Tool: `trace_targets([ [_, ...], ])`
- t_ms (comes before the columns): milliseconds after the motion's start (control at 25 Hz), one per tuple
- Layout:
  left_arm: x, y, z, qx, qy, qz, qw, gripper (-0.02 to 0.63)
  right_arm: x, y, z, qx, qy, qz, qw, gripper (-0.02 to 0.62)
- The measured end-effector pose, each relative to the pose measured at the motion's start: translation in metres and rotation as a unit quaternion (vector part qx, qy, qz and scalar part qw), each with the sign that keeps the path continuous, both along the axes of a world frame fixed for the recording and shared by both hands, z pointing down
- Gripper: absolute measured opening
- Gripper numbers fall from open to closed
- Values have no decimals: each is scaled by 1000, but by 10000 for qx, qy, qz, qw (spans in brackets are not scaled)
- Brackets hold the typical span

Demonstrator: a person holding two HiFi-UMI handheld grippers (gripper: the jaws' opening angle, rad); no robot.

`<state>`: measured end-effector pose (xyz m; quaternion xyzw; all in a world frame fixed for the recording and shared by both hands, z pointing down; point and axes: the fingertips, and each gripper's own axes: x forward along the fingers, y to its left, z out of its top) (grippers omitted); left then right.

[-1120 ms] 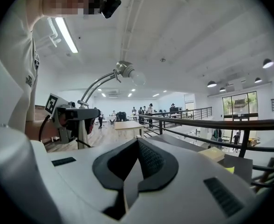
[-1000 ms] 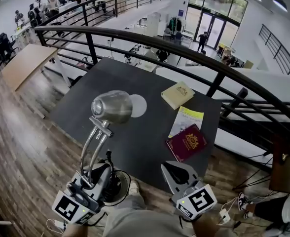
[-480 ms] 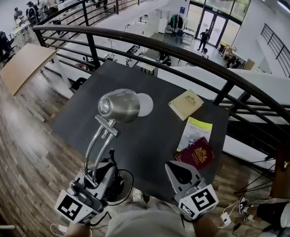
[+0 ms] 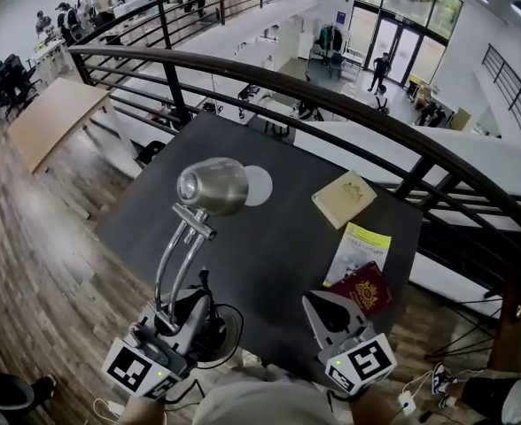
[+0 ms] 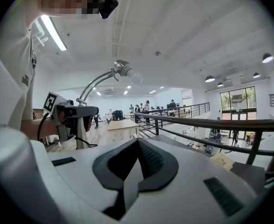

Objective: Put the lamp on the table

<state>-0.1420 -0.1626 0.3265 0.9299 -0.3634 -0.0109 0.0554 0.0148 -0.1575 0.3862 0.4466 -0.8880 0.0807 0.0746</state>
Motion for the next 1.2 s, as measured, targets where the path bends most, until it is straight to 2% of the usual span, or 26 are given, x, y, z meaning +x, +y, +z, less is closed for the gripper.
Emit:
trace_targets([
  [240,5,-35,14,-49,-79,-239,9997,1,8,-22,12,-112,34,-2,9999,0],
  [600,27,-105,20,464,-206,-781,9957,0,40,-46,36,-344,-8,144,9993,-2],
  [680,28,-129,21,572,-140,-852,9946,1,42,-61,39,-307,-49,197,9993,0],
  [920,2,-226,36,852,113,-938,9919,0,15,-134,49,-154,77,207,9996,-2],
  [1200,15,-315,74,1050,77,-1034,9891,1,21,-172,83,-395,83,263,9988,0],
])
